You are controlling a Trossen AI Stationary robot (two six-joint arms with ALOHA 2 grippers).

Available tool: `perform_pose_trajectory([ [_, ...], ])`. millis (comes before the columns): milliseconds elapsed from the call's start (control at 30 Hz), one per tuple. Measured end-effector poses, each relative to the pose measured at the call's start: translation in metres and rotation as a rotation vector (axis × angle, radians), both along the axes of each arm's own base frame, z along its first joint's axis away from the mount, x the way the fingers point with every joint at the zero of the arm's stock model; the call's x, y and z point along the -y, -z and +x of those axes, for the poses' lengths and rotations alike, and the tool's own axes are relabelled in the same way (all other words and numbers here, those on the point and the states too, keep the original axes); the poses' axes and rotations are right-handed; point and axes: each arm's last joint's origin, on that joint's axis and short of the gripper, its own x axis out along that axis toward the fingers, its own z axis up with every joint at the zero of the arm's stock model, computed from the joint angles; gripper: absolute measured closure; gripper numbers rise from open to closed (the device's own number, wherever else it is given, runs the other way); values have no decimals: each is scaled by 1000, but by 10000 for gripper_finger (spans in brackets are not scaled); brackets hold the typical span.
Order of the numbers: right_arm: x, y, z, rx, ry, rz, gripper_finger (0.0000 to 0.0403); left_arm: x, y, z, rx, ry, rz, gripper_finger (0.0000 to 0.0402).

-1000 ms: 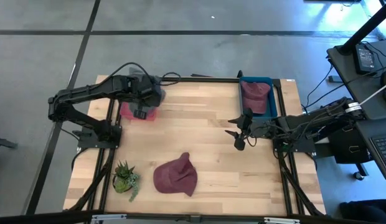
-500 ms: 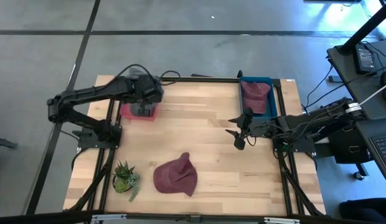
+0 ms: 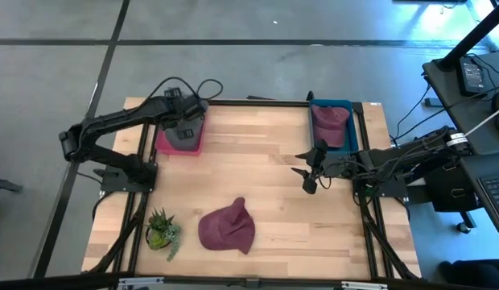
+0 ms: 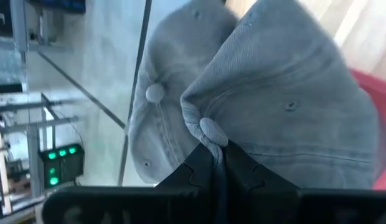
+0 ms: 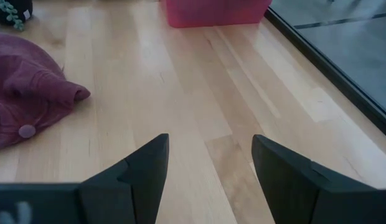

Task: Pick & Place hat
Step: Put the gray cap into the pink bin, then put the red cap into the blue bin

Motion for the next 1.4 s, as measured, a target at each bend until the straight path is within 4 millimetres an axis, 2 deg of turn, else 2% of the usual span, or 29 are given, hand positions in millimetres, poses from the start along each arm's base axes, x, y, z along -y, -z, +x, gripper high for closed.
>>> perform_pose_trajectory([
  [233,0,0,0,-1,0,-1,173,-13,21,-8,-51,-4,-3,377],
  [433,0,0,0,-6,0,-1,173,-25,33,-7,6,-18,57,357],
  [767,0,2,-2,-30,0,-6,173,-25,31,-8,-45,-18,113,268],
  [1033,0,3,-2,-33,2,-3,173,-14,15,-13,-15,4,175,218],
  [1400,0,3,-2,-26,7,24,173,4,-15,-36,293,-22,160,216],
])
